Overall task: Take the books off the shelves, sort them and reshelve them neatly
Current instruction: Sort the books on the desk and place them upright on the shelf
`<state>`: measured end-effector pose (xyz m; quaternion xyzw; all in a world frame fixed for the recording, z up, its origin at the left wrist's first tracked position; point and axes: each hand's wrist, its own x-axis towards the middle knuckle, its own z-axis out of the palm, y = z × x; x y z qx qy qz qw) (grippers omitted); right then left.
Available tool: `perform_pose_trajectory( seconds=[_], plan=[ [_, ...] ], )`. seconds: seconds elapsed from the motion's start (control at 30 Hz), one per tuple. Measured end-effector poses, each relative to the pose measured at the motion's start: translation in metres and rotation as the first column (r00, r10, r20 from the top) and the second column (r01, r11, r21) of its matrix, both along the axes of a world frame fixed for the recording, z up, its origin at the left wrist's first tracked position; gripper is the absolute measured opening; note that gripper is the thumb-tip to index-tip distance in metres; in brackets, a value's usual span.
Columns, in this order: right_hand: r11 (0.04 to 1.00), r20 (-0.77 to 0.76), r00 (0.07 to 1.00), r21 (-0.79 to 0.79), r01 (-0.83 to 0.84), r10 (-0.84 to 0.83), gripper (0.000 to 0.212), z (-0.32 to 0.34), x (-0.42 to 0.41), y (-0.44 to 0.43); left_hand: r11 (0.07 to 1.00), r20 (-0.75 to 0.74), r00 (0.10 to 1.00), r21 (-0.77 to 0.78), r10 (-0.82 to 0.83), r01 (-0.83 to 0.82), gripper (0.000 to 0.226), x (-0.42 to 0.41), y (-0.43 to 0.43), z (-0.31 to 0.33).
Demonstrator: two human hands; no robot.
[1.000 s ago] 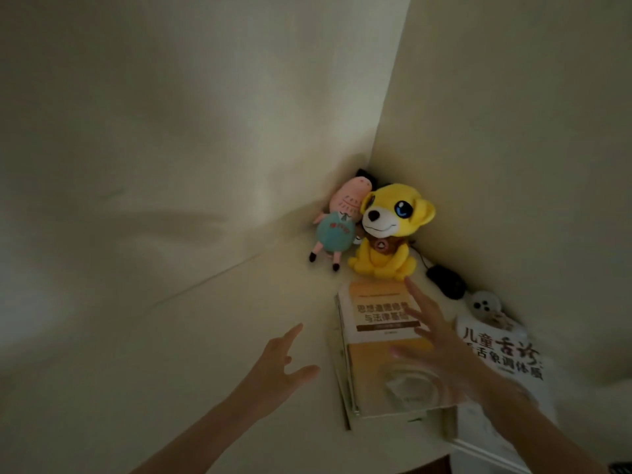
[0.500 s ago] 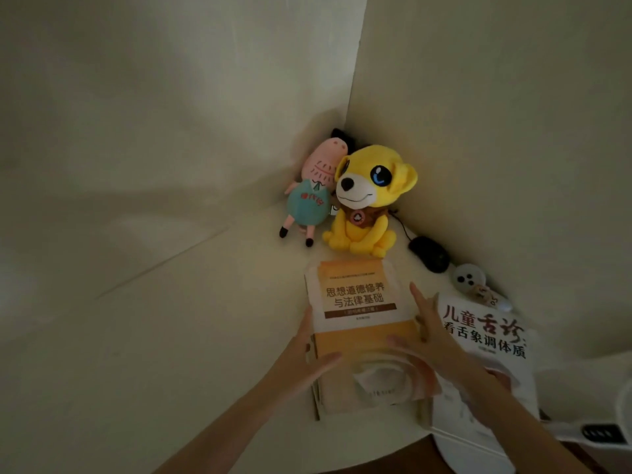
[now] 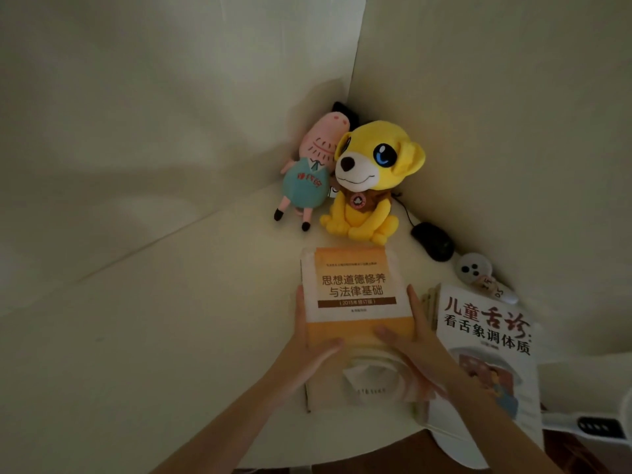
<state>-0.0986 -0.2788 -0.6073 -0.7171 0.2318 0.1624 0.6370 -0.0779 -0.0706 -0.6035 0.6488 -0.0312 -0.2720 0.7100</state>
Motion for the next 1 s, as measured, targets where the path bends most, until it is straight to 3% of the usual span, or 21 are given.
perform_pose_trajectory(
  seconds=[0.33, 0.43, 0.53, 0.73, 0.8, 0.9, 1.0],
  plan=[
    [0.994, 0.011, 0.999, -0.102, -0.035, 0.037, 0.106, 0.002, -0.010, 0.018, 0.992, -0.071, 0.997, -0.119, 0.025, -0.034, 0.107, -0.004, 0.011, -0.018],
    [0.944, -0.033, 0.996, -0.316, -0.094, 0.088, 0.112, -0.005, -0.016, 0.029, 0.992, -0.132, 0.988, -0.086, 0.078, -0.090, 0.096, -0.011, 0.018, -0.023],
    [0.908, -0.036, 0.992, -0.401, -0.121, 0.117, 0.108, -0.009, -0.021, 0.037, 0.991, -0.177, 0.978, -0.059, 0.108, -0.120, 0.096, -0.019, 0.030, -0.026],
    [0.878, -0.003, 0.967, -0.418, -0.232, 0.254, 0.105, -0.009, -0.022, 0.063, 0.995, -0.262, 0.960, -0.019, 0.094, -0.102, 0.143, -0.022, 0.069, -0.033],
    [0.878, 0.017, 0.963, -0.416, -0.239, 0.270, 0.109, -0.010, -0.022, 0.074, 0.994, -0.261, 0.960, -0.011, 0.098, -0.104, 0.145, -0.020, 0.082, -0.032],
    [0.906, 0.047, 0.960, -0.345, -0.243, 0.275, 0.100, -0.013, -0.021, 0.091, 0.996, -0.303, 0.950, -0.027, 0.073, -0.085, 0.129, -0.020, 0.101, -0.033],
    [0.973, 0.115, 0.969, -0.106, -0.206, 0.217, 0.094, -0.015, -0.024, 0.097, 0.994, -0.313, 0.944, 0.027, 0.106, -0.103, 0.135, -0.022, 0.110, -0.037]
  ],
)
